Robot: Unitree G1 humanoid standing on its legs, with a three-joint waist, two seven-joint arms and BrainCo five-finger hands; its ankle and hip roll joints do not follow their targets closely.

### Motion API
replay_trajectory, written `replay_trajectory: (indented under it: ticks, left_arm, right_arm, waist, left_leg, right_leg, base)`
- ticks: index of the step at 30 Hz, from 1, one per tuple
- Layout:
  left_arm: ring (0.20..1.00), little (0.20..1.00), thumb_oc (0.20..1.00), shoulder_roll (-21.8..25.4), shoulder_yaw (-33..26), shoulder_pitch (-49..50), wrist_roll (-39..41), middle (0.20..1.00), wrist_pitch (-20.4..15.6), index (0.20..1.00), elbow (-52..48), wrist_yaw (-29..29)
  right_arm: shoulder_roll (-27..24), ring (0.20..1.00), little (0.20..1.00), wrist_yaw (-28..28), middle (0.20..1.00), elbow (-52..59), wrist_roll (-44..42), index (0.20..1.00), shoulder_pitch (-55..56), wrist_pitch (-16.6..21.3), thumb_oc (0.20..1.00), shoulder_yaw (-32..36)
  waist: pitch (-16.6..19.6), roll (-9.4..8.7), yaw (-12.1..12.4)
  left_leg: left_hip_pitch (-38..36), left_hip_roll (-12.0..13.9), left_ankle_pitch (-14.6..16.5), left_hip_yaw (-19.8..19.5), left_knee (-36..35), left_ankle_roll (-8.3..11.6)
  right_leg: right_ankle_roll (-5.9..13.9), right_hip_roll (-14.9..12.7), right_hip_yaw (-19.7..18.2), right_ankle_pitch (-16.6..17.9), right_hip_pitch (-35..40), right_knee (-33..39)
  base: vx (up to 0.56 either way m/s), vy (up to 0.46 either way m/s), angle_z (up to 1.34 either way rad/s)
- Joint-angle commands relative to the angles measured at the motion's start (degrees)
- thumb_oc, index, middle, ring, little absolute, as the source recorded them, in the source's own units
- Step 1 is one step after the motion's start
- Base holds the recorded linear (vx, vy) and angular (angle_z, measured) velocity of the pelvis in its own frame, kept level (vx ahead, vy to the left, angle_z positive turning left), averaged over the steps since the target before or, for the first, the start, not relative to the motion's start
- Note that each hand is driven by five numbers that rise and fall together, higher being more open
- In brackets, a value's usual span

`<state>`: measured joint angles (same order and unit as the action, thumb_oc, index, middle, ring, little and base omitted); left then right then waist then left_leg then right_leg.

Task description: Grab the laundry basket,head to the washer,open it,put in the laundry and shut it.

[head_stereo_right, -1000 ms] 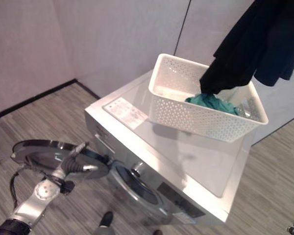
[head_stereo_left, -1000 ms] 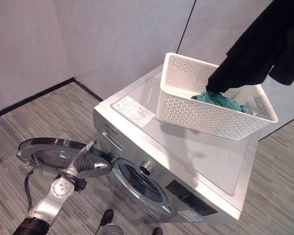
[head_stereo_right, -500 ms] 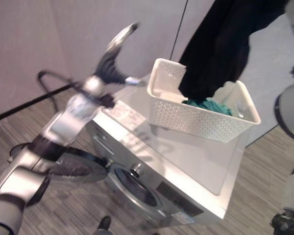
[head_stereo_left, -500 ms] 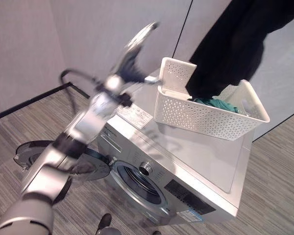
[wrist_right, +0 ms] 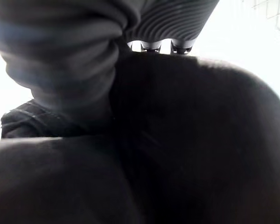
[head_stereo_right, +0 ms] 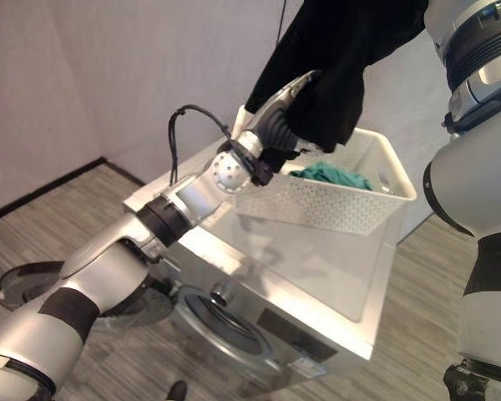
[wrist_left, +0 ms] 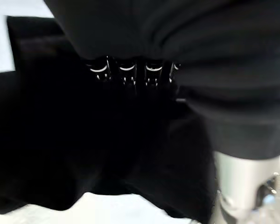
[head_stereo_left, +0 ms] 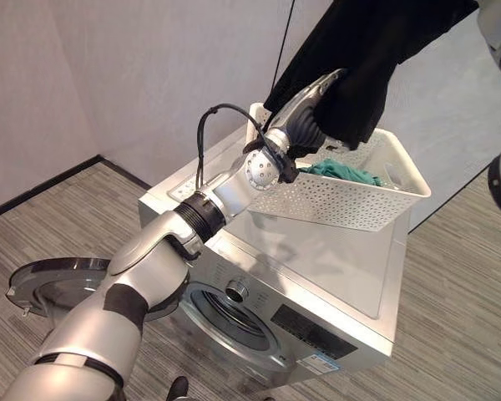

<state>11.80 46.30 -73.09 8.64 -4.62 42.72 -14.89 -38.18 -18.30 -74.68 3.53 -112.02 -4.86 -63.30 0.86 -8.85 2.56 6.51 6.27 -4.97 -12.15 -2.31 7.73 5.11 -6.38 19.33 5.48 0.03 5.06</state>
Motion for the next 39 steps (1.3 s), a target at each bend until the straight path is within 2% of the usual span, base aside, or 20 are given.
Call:
replay_trajectory:
  ticks: [1, 4, 6, 10, 18, 25, 32, 39]
  left_arm:
    - [1.000, 1.000, 1.000, 0.0, -0.9, -9.2, -0.4, 1.000, -0.5, 1.000, 5.2, -2.2]
    - [1.000, 1.000, 1.000, 0.7, -1.2, -9.3, -0.9, 1.000, -0.6, 1.000, 4.5, -2.8]
    - [1.000, 1.000, 1.000, 4.5, -3.9, -8.2, -0.5, 1.000, -2.6, 1.000, -5.0, -3.4]
    - [1.000, 1.000, 1.000, 8.3, -6.5, -6.0, -1.0, 1.000, -3.4, 1.000, -13.9, -3.5]
    - [1.000, 1.000, 1.000, 12.7, -11.3, -1.3, 1.3, 1.000, -4.9, 1.000, -24.7, -2.9]
    - [1.000, 1.000, 1.000, 10.3, -8.6, -2.9, 3.0, 1.000, -3.9, 1.000, -16.9, -2.2]
    - [1.000, 1.000, 1.000, 3.0, -2.5, -8.8, 5.0, 1.000, -1.6, 1.000, 4.0, -2.8]
    - [1.000, 1.000, 1.000, 2.4, -1.5, -12.4, 3.4, 1.000, -0.4, 1.000, 11.4, -3.9]
  right_arm:
    - [-2.1, 0.200, 0.200, -0.1, 0.200, -5.4, -1.0, 0.200, -10.7, 0.1, 0.200, -4.8]
    - [-2.1, 0.200, 0.200, -0.1, 0.200, -4.8, -0.8, 0.200, -10.4, 0.0, 0.200, -4.7]
    - [-3.6, 0.200, 0.200, -0.5, 0.200, -4.3, -1.1, 0.200, -10.6, 0.0, 0.200, -4.3]
    - [-5.0, 0.200, 0.200, -1.0, 0.200, -4.7, -1.8, 0.200, -10.5, 0.1, 0.200, -3.4]
    - [-6.5, 0.200, 0.200, -1.2, 0.200, -4.8, -1.2, 0.200, -8.8, 0.1, 0.200, -1.9]
    - [-5.2, 0.200, 0.200, -0.8, 0.200, -4.3, -1.3, 0.200, -8.3, 0.2, 0.200, -1.4]
    - [-0.7, 0.200, 0.200, 0.3, 0.200, -3.0, -3.2, 0.200, -7.5, 0.4, 0.200, -1.4]
    - [2.2, 0.200, 0.200, 1.3, 0.200, -0.5, -5.1, 0.200, -6.5, 1.0, 0.200, -1.4]
  waist:
    - [-0.2, -1.45, 1.9]
    - [-0.3, -1.40, 2.0]
    - [-0.7, -1.22, 2.8]
    - [-1.0, -1.15, 3.5]
    - [-1.2, -0.89, 4.2]
    - [-1.2, -0.63, 3.5]
    - [-0.8, -0.40, 1.3]
    - [-0.6, 0.05, 0.3]
  left_leg:
    - [-4.5, 0.1, 9.0, 3.2, -0.4, -2.06]
    - [-4.5, 0.0, 9.0, 3.2, -0.4, -2.12]
    - [-4.2, -0.3, 9.1, 3.0, -0.3, -2.32]
    - [-3.9, -0.3, 9.2, 2.9, -0.2, -2.35]
    - [-3.7, -0.3, 9.2, 2.6, -0.3, -2.36]
    - [-4.0, -0.2, 9.2, 2.6, -0.1, -2.35]
    - [-5.0, 0.1, 9.1, 3.6, -0.3, -2.22]
    - [-5.9, 0.5, 9.3, 5.2, -0.5, -2.29]
  right_leg:
    - [2.98, -2.6, -0.2, -7.6, 4.7, -0.1]
    - [2.98, -2.6, -0.3, -7.5, 4.7, -0.1]
    - [2.98, -2.8, 0.0, -7.5, 4.4, -0.1]
    - [2.97, -2.8, 0.2, -7.6, 4.5, -0.1]
    - [2.77, -2.9, 1.0, -7.9, 4.8, -0.1]
    - [2.65, -2.7, 0.7, -7.9, 5.0, -0.1]
    - [2.61, -2.4, -0.4, -7.8, 4.7, -0.1]
    - [2.71, -2.3, -1.9, -7.6, 4.2, -0.1]
  base:
    - [0.00, 0.000, 0.00]
    - [0.00, 0.000, 0.00]
    - [0.00, 0.000, 0.00]
    - [0.00, -0.001, 0.02]
    - [0.01, -0.002, 0.06]
    - [0.00, -0.001, 0.01]
    - [0.00, -0.002, -0.06]
    - [0.01, -0.005, -0.14]
